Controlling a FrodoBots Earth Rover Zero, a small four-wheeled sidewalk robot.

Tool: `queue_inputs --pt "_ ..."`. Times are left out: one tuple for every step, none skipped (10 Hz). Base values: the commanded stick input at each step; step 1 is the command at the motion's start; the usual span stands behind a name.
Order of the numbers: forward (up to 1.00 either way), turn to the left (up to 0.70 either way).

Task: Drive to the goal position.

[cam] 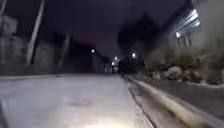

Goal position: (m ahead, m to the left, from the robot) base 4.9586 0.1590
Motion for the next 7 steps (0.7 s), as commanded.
queue_inputs --pt "0.70 -0.08" --pt "0.70 -0.35" --pt "0.70 -0.35" --pt "0.70 -0.17" --pt "0.70 0.00" --pt "0.70 0.00" --pt "0.70 0.00"
